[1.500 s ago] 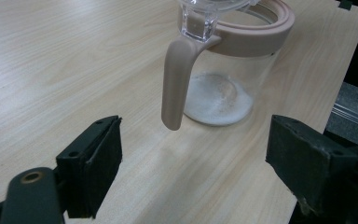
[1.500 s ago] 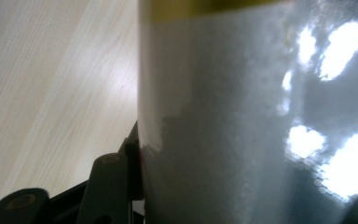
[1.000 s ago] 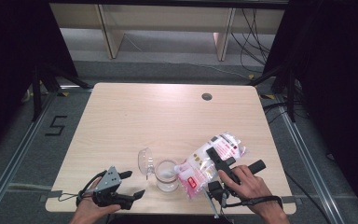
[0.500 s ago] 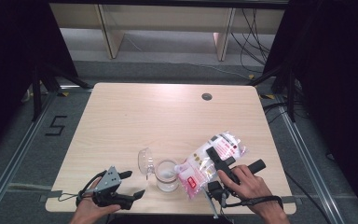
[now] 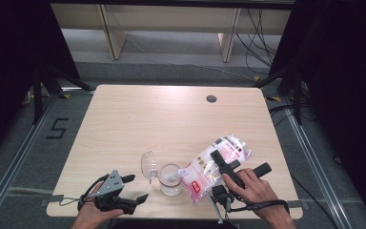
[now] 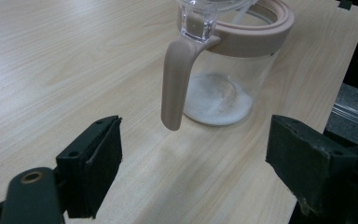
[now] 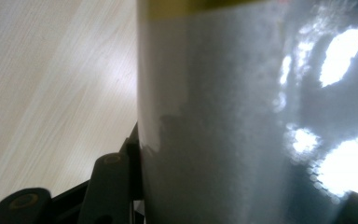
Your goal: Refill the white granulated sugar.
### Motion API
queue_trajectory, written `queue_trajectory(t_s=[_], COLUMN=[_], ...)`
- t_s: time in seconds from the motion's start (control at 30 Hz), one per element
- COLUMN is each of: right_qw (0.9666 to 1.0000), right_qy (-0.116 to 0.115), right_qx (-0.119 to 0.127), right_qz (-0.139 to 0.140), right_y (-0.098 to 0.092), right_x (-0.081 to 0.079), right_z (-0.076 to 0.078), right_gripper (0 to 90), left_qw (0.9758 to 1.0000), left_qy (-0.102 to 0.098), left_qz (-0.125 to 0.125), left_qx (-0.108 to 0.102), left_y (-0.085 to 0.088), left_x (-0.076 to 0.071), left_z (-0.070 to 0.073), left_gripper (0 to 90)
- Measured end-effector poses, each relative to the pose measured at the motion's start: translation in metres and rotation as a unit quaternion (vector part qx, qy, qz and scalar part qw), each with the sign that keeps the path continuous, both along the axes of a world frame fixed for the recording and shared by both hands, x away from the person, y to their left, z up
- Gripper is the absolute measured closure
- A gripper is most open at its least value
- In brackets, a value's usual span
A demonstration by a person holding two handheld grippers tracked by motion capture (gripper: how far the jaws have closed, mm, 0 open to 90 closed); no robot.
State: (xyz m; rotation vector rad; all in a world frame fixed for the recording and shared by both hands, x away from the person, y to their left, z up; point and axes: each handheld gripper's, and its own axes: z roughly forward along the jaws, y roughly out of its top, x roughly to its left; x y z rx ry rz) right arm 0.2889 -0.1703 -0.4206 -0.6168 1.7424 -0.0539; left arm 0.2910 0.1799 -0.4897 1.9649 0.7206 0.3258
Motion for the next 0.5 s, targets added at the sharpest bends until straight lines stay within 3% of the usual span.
queue_trajectory(t_s=[0.17,0.2,0.27,0.33,0.5], right_qw=[1.0000,0.9999,0.9999,1.0000,1.0000], right_qy=[0.000,0.002,0.002,-0.001,0.001], right_qx=[0.000,0.011,0.011,-0.004,0.004], right_qz=[0.001,-0.005,-0.005,0.004,0.000], right_y=[0.0000,-0.0010,-0.0010,0.0006,-0.0006], right_x=[0.0002,-0.0005,-0.0005,0.0002,0.0005], right_z=[0.0002,-0.0014,-0.0013,0.0010,-0.0005], right_gripper=[53.2,53.3,53.3,53.4,53.7], left_qw=[1.0000,1.0000,1.0000,1.0000,1.0000], left_qy=[-0.001,-0.001,-0.001,-0.001,-0.001], left_qz=[0.000,0.000,0.000,0.000,0.000], left_qx=[0.001,0.001,0.001,0.001,0.001], left_y=[0.0002,0.0002,0.0002,0.0003,0.0003], left_x=[0.0000,0.0000,0.0000,0.0001,0.0000], left_z=[0.0002,0.0003,0.0003,0.0003,0.0003], left_gripper=[17.9,17.9,17.9,17.9,17.9])
